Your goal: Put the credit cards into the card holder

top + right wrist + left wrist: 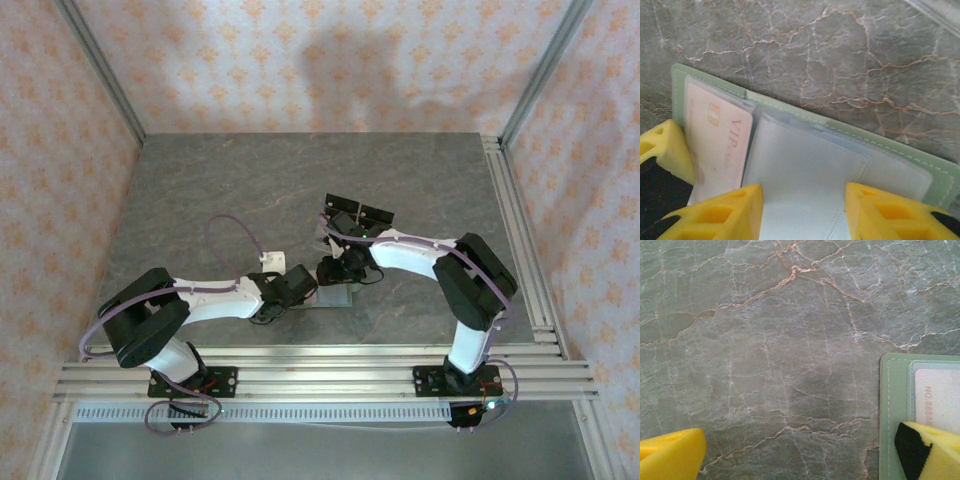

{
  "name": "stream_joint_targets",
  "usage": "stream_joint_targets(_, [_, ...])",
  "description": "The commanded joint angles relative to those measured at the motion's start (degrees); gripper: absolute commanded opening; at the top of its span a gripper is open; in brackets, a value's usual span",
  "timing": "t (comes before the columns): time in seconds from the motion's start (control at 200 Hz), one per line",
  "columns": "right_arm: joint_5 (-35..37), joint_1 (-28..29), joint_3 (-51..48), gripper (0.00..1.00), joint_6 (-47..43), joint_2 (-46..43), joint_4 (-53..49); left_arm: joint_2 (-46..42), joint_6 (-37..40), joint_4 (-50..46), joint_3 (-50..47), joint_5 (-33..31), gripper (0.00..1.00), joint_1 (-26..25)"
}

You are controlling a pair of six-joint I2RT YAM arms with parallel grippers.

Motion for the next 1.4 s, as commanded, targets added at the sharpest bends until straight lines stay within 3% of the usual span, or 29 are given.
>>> stream_joint_targets(0.0, [-2.82, -0.09, -0.82, 0.46, 1.79, -1.06, 1.74, 0.02, 0.17, -3.65, 0.30, -0.73, 0.99, -0.53])
stream_joint_targets(0.495, [-5.54, -0.01, -1.24, 0.46, 4.42, -1.83, 4.62, -8.45, 1.99, -8.91, 1.10, -3.30, 1.00, -0.52])
stream_joint_targets(0.996, [-6.33, 1.13, -0.55, 0.45, 5.63, 0.52, 6.04, -11.59, 3.98, -1.69, -0.92, 2.64, 1.00, -4.12])
stream_joint_targets(1.396, [-6.51, 1.93, 1.26, 0.45, 5.99, 2.24, 6.08, -9.31, 3.89, 2.68, -0.61, 3.67, 1.00, -7.52])
